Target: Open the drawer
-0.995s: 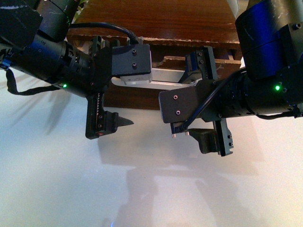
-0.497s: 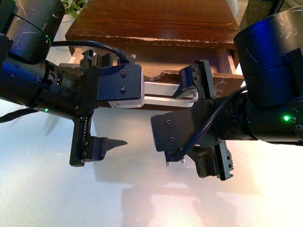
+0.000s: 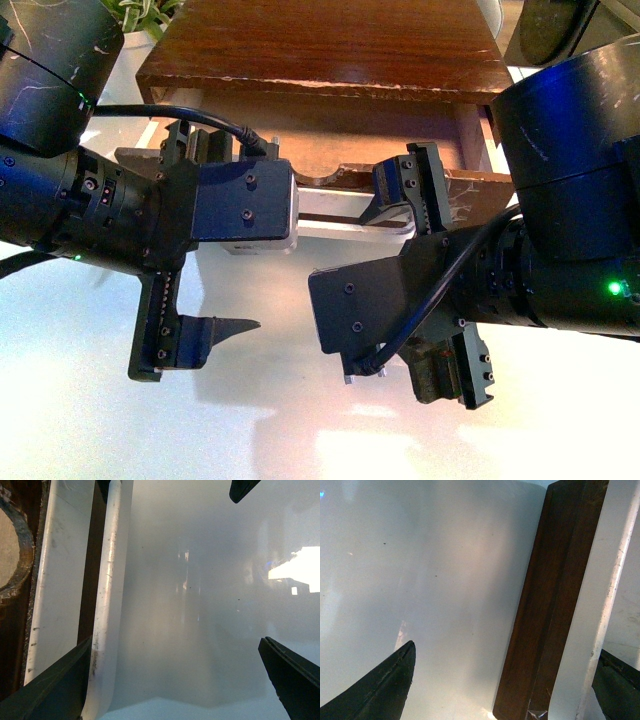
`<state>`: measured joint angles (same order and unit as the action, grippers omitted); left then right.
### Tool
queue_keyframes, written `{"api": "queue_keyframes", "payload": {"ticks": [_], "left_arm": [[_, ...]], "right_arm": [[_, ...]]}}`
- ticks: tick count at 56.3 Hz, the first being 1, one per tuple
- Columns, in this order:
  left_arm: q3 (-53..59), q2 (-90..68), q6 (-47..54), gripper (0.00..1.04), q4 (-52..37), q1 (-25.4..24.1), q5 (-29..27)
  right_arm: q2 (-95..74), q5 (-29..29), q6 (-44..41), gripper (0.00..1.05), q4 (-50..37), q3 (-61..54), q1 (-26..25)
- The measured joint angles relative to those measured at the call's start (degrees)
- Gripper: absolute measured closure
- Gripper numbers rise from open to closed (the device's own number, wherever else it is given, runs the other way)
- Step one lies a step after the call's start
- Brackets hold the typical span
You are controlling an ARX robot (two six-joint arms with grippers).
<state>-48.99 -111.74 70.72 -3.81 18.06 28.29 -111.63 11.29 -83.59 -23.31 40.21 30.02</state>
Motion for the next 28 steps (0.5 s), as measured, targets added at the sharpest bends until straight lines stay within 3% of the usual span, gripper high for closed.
{"api": "queue_keyframes", "payload": {"ticks": [28], "left_arm": [[1.4,4.9,-6.3,0.08,-0.2,-2.4,2.2]], "right_arm": [[2.8,-0.5,1.0,0.09,-1.0,-2.5,-1.2]]}}
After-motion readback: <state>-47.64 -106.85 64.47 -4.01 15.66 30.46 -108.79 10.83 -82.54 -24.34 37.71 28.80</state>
